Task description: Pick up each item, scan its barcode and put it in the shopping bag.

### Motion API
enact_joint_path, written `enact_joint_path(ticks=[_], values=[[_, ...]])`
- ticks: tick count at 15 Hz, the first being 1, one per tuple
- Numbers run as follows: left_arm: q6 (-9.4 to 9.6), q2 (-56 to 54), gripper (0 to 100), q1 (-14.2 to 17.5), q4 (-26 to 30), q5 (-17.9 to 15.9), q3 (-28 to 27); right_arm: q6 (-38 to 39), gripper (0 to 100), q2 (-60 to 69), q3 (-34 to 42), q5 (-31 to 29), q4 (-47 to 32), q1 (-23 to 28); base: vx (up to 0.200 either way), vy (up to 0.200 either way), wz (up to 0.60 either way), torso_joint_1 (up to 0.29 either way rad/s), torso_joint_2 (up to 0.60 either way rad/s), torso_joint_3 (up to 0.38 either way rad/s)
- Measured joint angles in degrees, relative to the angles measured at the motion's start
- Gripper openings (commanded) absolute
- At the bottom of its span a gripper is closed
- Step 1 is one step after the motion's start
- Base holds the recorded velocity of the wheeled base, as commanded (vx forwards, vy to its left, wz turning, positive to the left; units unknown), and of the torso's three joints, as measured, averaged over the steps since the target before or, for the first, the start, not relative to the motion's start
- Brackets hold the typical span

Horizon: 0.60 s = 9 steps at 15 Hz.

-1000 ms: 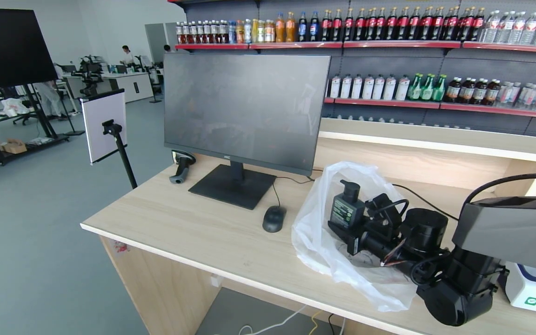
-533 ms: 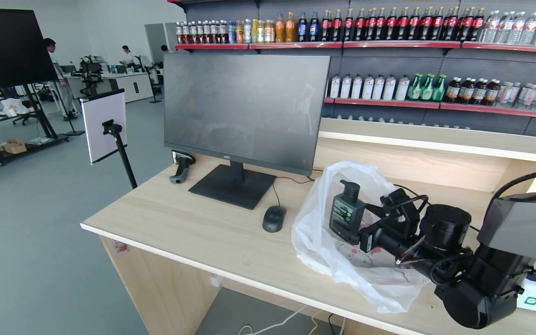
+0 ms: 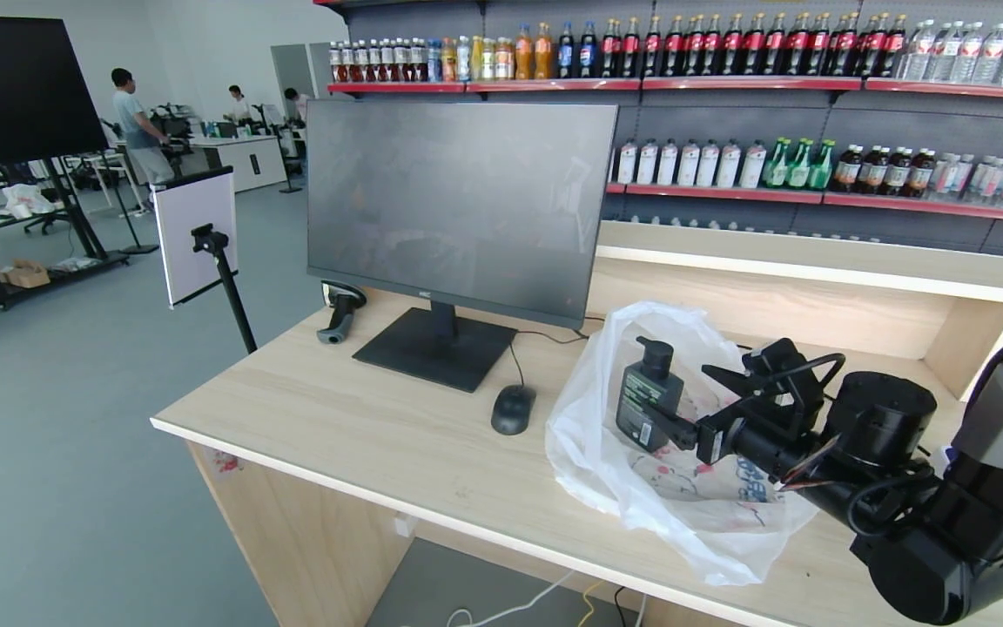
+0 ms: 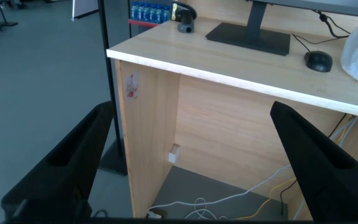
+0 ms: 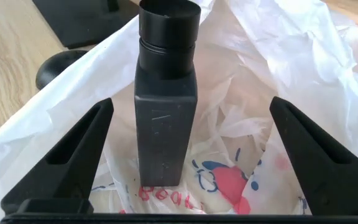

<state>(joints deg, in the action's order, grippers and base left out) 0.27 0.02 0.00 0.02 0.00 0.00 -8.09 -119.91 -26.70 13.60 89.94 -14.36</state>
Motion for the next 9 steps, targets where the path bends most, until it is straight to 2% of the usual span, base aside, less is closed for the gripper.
enact_joint_path(ticks=[9], values=[[-0.06, 0.0, 100, 0.0, 0.0, 0.0, 0.0, 0.0, 100, 5.3, 1.8, 0.0, 0.0, -1.3, 0.000, 0.000, 0.00, 0.000, 0.00, 0.000]])
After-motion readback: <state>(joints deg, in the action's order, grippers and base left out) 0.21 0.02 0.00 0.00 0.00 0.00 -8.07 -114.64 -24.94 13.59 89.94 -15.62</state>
